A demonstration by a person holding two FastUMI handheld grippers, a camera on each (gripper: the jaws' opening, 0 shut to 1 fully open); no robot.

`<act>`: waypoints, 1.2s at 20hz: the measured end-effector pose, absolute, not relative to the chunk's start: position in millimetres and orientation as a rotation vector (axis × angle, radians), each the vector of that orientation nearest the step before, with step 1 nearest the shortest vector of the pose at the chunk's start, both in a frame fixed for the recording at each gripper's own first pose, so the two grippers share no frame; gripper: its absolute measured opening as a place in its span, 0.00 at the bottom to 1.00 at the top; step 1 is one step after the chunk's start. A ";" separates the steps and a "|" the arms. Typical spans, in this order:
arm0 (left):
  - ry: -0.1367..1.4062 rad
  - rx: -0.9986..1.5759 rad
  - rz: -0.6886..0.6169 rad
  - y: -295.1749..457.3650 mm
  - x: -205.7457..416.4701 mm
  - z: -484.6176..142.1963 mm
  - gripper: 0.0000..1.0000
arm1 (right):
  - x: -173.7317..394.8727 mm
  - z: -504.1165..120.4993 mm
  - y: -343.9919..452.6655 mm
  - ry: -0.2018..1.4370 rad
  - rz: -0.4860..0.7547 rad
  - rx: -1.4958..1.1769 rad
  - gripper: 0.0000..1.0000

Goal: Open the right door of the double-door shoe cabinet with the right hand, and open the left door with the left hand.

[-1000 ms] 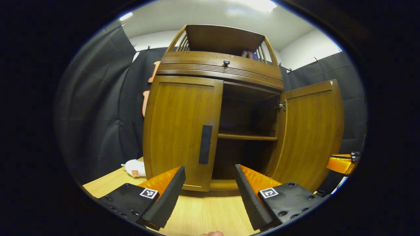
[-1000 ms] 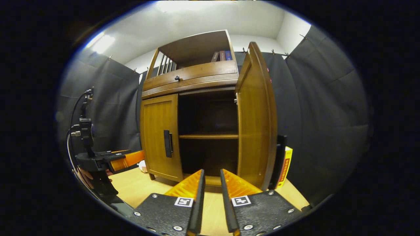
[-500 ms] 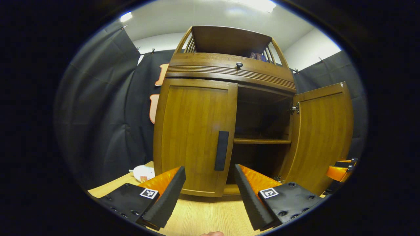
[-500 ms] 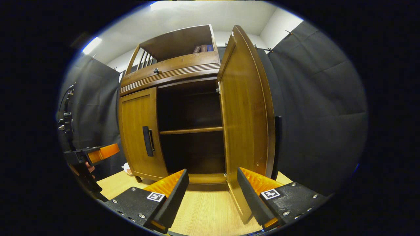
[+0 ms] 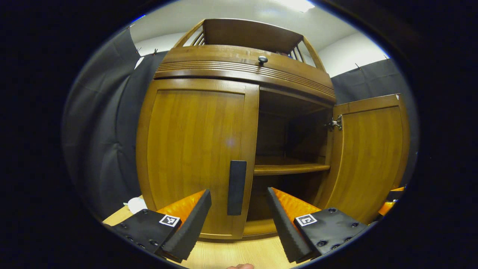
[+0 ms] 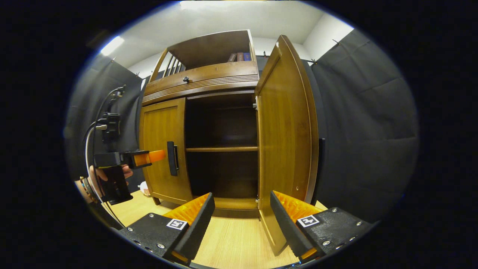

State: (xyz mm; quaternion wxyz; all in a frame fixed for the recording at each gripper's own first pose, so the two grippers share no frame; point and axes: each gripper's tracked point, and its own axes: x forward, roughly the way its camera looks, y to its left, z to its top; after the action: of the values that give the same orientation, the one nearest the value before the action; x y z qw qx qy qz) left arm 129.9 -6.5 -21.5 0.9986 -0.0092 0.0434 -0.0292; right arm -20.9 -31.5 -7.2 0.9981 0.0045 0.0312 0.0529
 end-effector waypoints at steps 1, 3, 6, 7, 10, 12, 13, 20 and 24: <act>0.092 -0.024 -0.059 -8.1 138.2 -23.7 0.94 | -22.2 -7.2 -30.7 0.062 0.109 0.003 0.92; 0.106 -0.034 -0.061 -9.6 152.3 -30.4 0.94 | -23.7 -8.4 -29.4 0.066 0.113 -0.003 0.92; 0.108 -0.012 -0.045 -8.2 174.2 -38.0 0.96 | -25.3 -9.9 -27.4 0.074 0.119 0.010 0.92; 0.109 -0.011 -0.052 -11.0 180.6 -40.2 0.94 | -26.1 -9.7 -26.7 0.076 0.119 0.021 0.92; 0.115 -0.005 -0.040 -9.4 197.5 -49.6 0.96 | -28.1 -10.5 -25.4 0.078 0.117 0.033 0.92; 0.109 -0.003 -0.021 -6.2 206.8 -51.9 0.94 | -31.3 -14.3 -27.3 0.087 0.114 0.026 0.92; 0.110 0.005 -0.004 -2.2 211.3 -54.3 0.93 | -33.5 -14.5 -28.5 0.087 0.110 0.027 0.92; 0.125 -0.067 -0.026 -6.4 216.2 -64.3 0.64 | -35.6 -20.3 -34.3 0.098 0.095 0.037 0.92; 0.134 0.017 0.009 -5.8 214.8 -66.9 0.43 | -37.9 -19.9 -32.9 0.096 0.098 0.034 0.92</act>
State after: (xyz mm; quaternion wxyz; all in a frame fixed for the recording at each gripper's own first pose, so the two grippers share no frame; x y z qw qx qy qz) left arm 214.8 -5.8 -66.9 0.9977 0.0083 0.0670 0.0047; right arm -37.9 -32.9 -19.9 0.9975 0.0167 0.0477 0.0490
